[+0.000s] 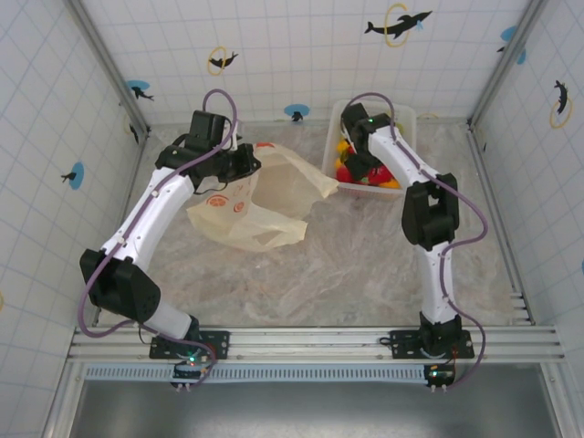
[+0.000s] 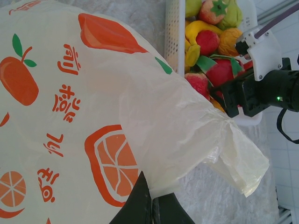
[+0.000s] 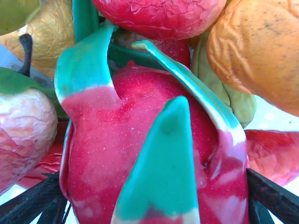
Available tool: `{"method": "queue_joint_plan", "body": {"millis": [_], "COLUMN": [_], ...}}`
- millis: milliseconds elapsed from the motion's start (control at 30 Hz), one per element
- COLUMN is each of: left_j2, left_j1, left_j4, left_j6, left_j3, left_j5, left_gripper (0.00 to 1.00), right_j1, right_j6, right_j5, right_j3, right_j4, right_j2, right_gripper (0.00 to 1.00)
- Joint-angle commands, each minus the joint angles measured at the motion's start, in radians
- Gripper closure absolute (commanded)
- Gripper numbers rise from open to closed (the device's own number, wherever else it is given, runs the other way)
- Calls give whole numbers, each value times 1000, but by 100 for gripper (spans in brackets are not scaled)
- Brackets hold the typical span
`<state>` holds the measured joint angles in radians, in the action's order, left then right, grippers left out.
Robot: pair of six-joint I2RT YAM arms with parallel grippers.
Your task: Place the fake fruits into the plastic bag and tie a complex knot
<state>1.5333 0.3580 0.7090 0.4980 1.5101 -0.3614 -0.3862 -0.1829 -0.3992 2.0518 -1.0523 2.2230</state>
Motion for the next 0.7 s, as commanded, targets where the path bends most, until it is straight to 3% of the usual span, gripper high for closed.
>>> {"method": "queue_joint_plan", "body": {"millis": [0, 233, 300, 467, 667], "left_j2": [-19, -20, -20, -21, -22], "left_j1": [-8, -5, -4, -6, -5], "left_j4": [21, 17, 18, 20, 30], "left_j6": [-9, -4, -7, -8, -11], "left_j3": [32, 28, 31, 32, 32], "left_j5": [5, -4, -1, 1, 7], "left_gripper": [100, 100, 100, 100, 100], "right_j1": [10, 43, 45, 2, -12], "right_j6": [5, 46, 41, -21, -61], "right_j5": [18, 168, 186, 72, 54], "right_j3": [-25, -189, -240, -201, -122], "right_j4": [25, 189, 230, 130, 89], "right_j2": [-115, -295, -322, -247, -131], "right_gripper": [33, 33, 22, 3, 0]}}
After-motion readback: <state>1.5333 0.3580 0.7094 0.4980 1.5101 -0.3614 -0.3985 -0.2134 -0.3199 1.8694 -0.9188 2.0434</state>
